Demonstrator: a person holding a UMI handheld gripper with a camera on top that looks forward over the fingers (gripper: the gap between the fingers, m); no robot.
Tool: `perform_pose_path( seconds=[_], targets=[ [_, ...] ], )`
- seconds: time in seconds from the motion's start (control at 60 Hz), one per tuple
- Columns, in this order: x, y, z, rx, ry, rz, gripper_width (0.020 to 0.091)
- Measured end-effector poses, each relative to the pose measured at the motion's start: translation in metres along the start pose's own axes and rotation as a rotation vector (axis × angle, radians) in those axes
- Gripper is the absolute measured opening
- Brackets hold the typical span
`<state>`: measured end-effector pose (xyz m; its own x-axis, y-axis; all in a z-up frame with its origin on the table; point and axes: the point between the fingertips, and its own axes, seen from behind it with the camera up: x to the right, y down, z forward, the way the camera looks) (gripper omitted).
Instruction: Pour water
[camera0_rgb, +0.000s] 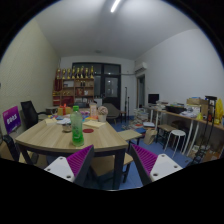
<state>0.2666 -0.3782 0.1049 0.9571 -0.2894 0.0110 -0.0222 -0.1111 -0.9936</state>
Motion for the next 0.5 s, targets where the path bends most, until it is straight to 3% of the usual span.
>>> perform_pose_path(
  seconds=[0.283, 0.5],
  targets=[
    [-0.006, 0.001, 0.027, 0.006, -0.026, 0.007, 0.0828],
    [-0.074, -0.008, 0.103, 0.050, -0.116, -0.009, 0.0825]
  ],
)
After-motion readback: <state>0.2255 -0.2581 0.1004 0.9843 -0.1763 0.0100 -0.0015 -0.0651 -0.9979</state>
